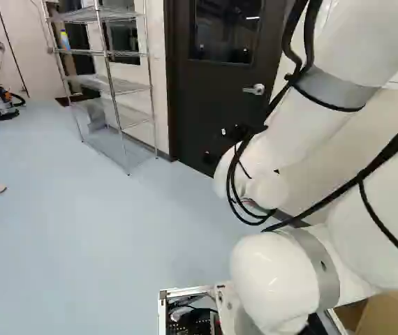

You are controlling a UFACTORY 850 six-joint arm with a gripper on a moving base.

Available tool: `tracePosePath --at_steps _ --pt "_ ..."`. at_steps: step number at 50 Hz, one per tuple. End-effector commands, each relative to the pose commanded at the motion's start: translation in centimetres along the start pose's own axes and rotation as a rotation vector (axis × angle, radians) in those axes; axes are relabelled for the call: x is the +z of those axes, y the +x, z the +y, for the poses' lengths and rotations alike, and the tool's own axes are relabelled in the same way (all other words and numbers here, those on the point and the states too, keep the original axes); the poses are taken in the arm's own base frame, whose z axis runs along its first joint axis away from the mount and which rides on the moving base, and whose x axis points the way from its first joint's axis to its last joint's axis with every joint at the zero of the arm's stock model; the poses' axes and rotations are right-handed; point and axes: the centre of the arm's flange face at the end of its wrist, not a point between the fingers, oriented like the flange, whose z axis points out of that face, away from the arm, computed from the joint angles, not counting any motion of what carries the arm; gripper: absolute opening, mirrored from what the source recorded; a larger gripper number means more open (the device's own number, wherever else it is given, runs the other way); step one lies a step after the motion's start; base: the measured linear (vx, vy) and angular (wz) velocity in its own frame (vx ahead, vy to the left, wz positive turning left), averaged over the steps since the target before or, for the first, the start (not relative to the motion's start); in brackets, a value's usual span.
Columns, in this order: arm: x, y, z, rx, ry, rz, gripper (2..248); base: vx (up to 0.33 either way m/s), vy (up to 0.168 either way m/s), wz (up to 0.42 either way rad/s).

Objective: Open the door and move inside

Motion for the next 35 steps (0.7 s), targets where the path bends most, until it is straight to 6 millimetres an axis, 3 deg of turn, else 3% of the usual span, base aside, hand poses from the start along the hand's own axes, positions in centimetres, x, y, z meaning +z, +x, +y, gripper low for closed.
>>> tracePosePath --at_steps 35 --pt "0.00 0.00 0.00 0.000 0.000 0.000 247 0.000 0.000 0.000"
